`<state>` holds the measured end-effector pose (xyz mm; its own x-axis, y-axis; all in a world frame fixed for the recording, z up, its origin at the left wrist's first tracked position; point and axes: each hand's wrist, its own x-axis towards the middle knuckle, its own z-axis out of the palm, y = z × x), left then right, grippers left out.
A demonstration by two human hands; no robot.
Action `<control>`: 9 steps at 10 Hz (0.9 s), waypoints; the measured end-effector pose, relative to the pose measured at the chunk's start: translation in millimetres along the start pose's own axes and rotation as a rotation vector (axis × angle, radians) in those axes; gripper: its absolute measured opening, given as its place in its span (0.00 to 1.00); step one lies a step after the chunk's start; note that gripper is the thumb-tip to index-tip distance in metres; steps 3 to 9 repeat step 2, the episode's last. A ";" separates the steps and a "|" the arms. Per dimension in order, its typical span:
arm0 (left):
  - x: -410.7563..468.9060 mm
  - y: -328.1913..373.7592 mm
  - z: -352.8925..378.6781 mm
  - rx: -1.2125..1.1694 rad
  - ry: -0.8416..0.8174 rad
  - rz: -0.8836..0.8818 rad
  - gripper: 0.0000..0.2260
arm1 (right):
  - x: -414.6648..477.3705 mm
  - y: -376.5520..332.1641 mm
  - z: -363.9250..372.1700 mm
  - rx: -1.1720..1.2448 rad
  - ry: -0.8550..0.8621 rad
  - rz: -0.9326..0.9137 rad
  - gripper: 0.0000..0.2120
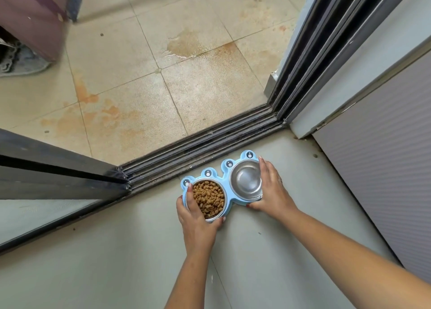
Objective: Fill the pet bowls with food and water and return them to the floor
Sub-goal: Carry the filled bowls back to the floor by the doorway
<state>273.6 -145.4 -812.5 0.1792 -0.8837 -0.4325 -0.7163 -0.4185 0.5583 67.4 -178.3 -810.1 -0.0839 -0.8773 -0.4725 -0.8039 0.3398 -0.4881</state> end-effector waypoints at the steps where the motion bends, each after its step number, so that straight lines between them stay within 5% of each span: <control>1: 3.7 3.2 -13.4 -0.024 -0.055 -0.076 0.60 | -5.6 -13.6 -4.7 -0.134 0.006 0.035 0.64; 9: 8.4 9.1 -28.4 0.080 -0.107 -0.071 0.64 | -7.9 -25.1 -13.1 -0.252 0.024 0.056 0.64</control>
